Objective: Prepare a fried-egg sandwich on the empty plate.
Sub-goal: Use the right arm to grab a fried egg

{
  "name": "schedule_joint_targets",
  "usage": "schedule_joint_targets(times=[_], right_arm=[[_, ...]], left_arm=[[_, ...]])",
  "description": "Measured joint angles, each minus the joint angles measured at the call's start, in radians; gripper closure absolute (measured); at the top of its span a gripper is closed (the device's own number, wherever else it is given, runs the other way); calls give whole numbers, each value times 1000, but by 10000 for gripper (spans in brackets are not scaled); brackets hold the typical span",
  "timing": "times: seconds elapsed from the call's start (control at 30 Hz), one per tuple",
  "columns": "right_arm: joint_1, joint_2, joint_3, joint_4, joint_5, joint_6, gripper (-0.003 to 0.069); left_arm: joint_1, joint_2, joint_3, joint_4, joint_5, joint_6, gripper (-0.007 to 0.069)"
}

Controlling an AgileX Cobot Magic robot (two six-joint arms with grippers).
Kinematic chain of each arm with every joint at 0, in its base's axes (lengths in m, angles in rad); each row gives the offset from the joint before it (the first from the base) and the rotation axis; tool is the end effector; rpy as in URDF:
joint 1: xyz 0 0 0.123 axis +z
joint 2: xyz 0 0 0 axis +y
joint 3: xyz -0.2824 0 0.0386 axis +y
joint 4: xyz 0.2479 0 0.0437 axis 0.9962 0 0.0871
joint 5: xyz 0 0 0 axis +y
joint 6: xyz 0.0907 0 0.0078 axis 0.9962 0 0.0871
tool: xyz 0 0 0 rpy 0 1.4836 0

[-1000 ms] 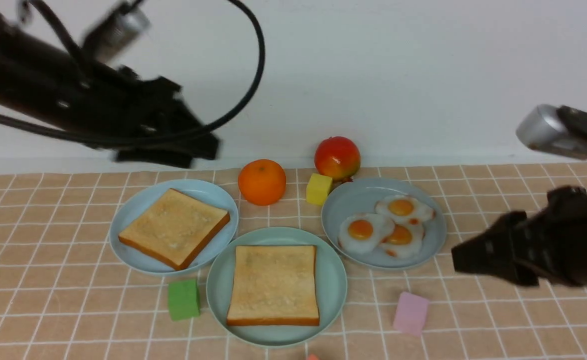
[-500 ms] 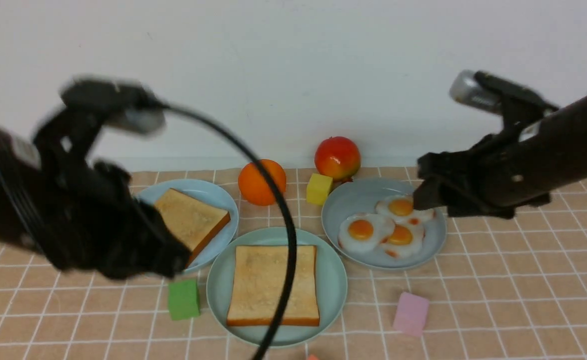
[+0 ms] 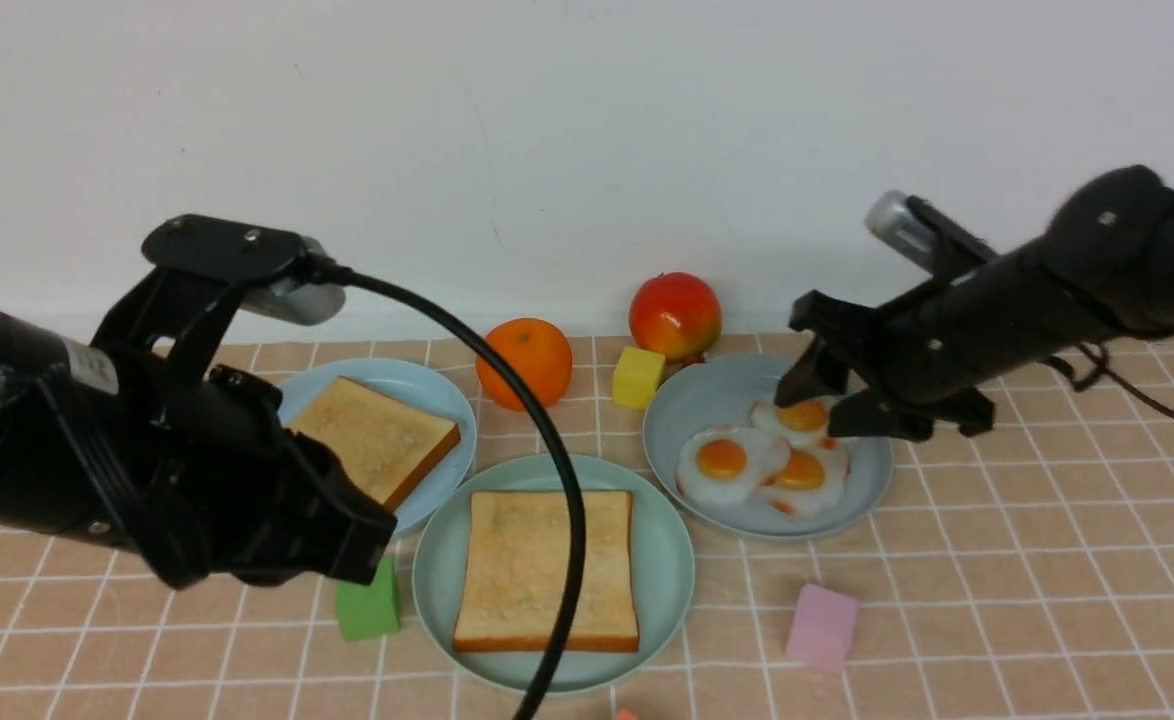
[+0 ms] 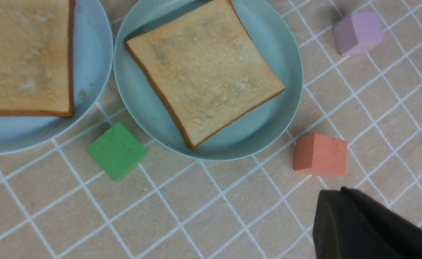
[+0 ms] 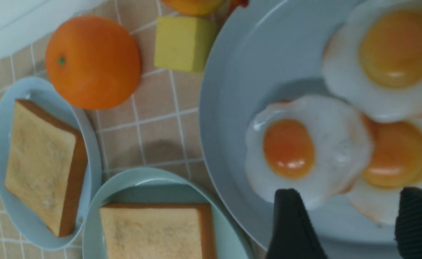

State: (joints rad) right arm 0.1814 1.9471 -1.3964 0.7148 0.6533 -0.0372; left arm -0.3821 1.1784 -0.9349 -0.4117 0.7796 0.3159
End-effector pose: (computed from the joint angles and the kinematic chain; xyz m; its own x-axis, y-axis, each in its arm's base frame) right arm 0.4062 0.1115 0.2092 -0.8974 0.3356 -0.2863 0.1187 0.8087 0.5761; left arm 0.2071 -0.1109 0.3133 -0.7146 0.3025 -0.6308 0.5323 0.8202 -0.2097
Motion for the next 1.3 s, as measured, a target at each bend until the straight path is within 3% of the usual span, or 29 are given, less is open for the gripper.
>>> schedule_joint_targets(times=[0.17, 0.27, 0.33, 0.7, 0.9, 0.93, 1.07, 1.3], right_arm=[[1, 81, -99, -93, 92, 72, 259], [22, 107, -156, -261, 127, 202, 259], [38, 107, -163, -294, 126, 270, 259], [69, 183, -167, -228, 77, 353, 297], [69, 207, -175, -209, 56, 356, 502], [69, 207, -175, -212, 57, 358, 510], [70, 207, -179, -262, 74, 430, 658], [71, 193, -183, -319, 93, 430, 673]], left_arm=[[0, 0, 0, -4, 1, 0, 638], [0, 0, 0, -7, 1, 0, 638], [0, 0, 0, -13, 1, 0, 638], [0, 0, 0, -16, 6, 0, 638], [0, 0, 0, -16, 17, -1, 638], [0, 0, 0, -16, 18, -1, 638], [0, 0, 0, -17, 26, -4, 638], [0, 0, 0, -17, 41, -4, 638]])
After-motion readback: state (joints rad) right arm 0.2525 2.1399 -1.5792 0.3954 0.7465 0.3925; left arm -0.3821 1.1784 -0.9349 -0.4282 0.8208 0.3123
